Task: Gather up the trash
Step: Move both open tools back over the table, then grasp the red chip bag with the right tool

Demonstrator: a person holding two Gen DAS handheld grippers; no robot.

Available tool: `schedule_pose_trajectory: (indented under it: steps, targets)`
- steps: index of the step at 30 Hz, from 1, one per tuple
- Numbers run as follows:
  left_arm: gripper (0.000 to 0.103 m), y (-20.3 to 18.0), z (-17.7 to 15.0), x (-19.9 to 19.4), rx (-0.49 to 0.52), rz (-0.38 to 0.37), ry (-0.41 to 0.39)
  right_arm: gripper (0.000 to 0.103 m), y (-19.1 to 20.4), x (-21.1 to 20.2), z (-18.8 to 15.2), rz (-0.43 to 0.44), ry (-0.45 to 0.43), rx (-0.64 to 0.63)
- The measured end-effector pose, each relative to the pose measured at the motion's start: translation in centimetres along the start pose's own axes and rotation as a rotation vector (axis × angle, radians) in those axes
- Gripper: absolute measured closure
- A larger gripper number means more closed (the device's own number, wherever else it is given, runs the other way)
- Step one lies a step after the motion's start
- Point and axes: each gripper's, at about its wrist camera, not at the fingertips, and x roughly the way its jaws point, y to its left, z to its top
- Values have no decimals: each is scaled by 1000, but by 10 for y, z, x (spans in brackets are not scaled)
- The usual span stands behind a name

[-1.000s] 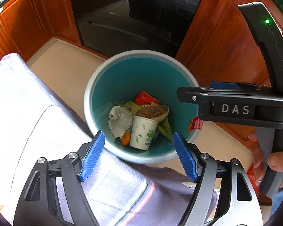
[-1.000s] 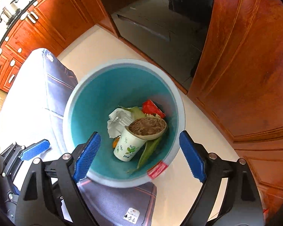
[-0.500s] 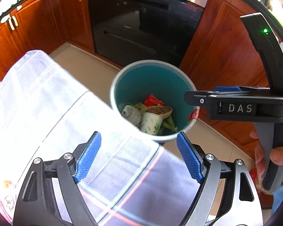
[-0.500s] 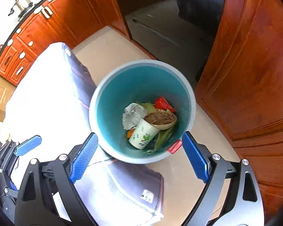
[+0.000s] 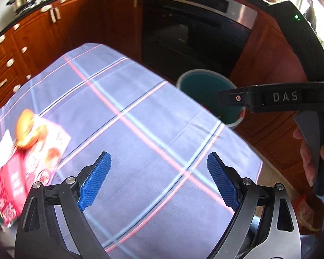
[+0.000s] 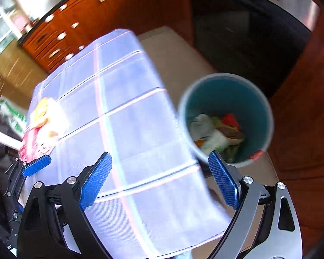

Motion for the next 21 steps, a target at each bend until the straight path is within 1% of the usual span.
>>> schedule_pose_trajectory:
  steps: [2, 7, 12, 15, 18, 21]
  targets:
    - [12, 19, -17, -14, -28, 14, -12, 15, 28, 0, -2, 18, 8, -50]
    - [11, 66, -54, -41, -105, 63, -32, 15, 112, 3, -7, 70, 45, -211]
    - [10, 124, -99, -68, -218, 112, -41, 15, 202, 12, -23, 122, 87, -406]
    - [10, 159, -127, -85, -295, 145, -52, 15, 249, 19, -36, 142, 111, -514]
    - [9, 187, -152, -97, -362, 175, -64, 15, 291, 28, -51, 144, 124, -623]
    - [7, 213, -178, -106, -429, 197, -64, 15, 329, 40, -66, 123, 133, -737]
